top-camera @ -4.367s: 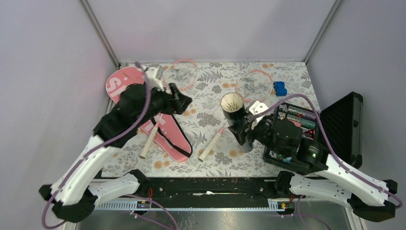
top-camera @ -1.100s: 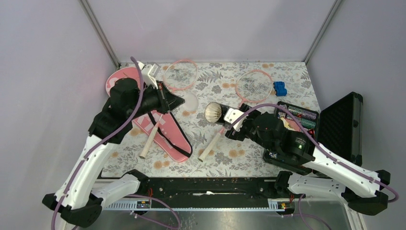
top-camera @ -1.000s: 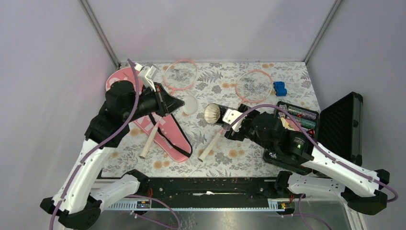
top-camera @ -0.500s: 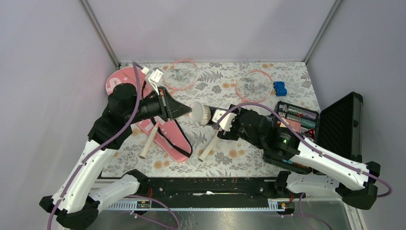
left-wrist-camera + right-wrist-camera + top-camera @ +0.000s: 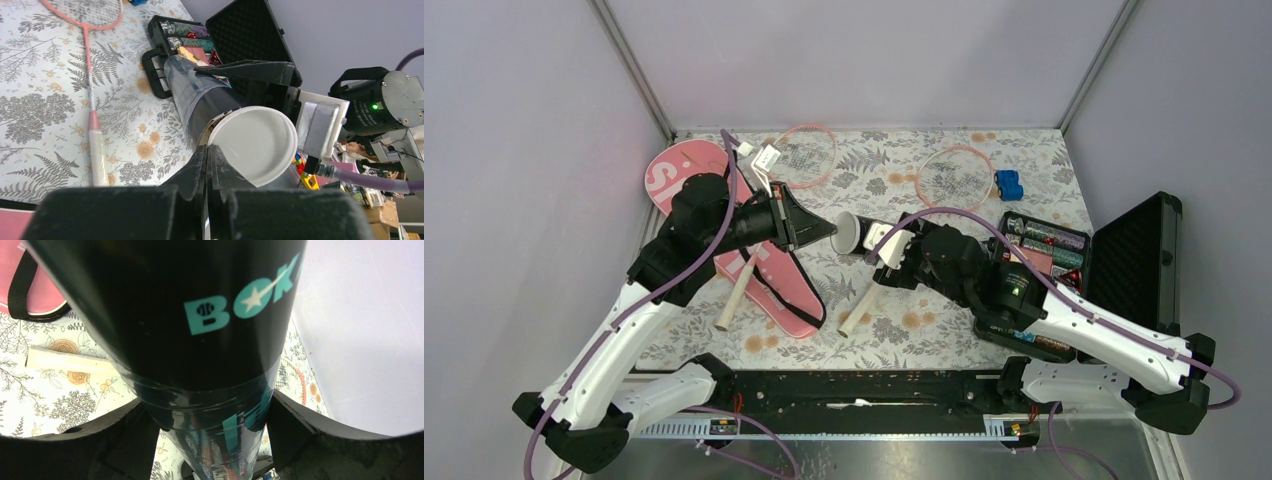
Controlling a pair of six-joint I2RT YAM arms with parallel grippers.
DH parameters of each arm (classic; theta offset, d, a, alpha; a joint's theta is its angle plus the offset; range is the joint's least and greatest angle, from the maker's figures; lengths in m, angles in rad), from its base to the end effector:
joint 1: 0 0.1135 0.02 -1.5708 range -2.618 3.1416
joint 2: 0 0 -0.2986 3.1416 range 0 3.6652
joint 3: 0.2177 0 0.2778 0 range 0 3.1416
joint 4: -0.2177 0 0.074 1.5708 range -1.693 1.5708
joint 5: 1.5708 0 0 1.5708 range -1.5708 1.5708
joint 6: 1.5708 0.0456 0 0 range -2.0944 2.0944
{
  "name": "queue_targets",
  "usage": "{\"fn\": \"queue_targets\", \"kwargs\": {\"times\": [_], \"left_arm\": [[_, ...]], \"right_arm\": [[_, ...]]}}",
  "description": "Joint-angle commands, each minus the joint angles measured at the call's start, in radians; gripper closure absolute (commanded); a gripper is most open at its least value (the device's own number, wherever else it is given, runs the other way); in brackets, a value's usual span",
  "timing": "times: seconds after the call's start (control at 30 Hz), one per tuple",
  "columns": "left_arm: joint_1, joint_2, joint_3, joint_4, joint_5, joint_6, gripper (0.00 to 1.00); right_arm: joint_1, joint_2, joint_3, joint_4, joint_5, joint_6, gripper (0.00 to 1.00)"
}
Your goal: Pack up the badminton gear
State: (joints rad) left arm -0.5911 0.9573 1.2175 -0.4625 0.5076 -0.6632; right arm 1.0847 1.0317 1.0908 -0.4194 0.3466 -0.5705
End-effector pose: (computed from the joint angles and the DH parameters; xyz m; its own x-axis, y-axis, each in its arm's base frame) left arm 0.1589 -0.1334 0.4625 -0.6747 -0.1951 -0.7118 0.5926 0.4316 -0.6800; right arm 0.1274 0.2079 0.4045 0.2303 -0.6514 -0.7229 -0.6638 0.4380 -0.6062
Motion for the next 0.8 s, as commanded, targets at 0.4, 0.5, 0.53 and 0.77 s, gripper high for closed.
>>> {"fn": "queue_targets", "kwargs": {"times": [0.4, 0.5, 0.53, 0.77], "left_arm": [[-0.01, 0.022, 0.077, -0.115, -0.175, 0.067, 1.0], [-0.014, 0.035, 0.08, -0.114, -0.16, 0.067, 1.0], [-0.017, 0.036, 0.08, -0.116, -0.159, 0.067, 1.0], [-0.027, 0.023, 0.04, -0.125, -0.195, 0.096, 0.95]], "right_arm": [[0.004, -0.02, 0.039, 0.069, 0.017, 0.013, 0.68], [0.005, -0.019, 0.039, 0.069, 0.002, 0.018, 0.68], [0.004, -0.02, 0.037, 0.074, 0.002, 0.019, 0.68], [0.005, -0.023, -0.013, 0.128, -0.011, -0.037, 0.69]]}}
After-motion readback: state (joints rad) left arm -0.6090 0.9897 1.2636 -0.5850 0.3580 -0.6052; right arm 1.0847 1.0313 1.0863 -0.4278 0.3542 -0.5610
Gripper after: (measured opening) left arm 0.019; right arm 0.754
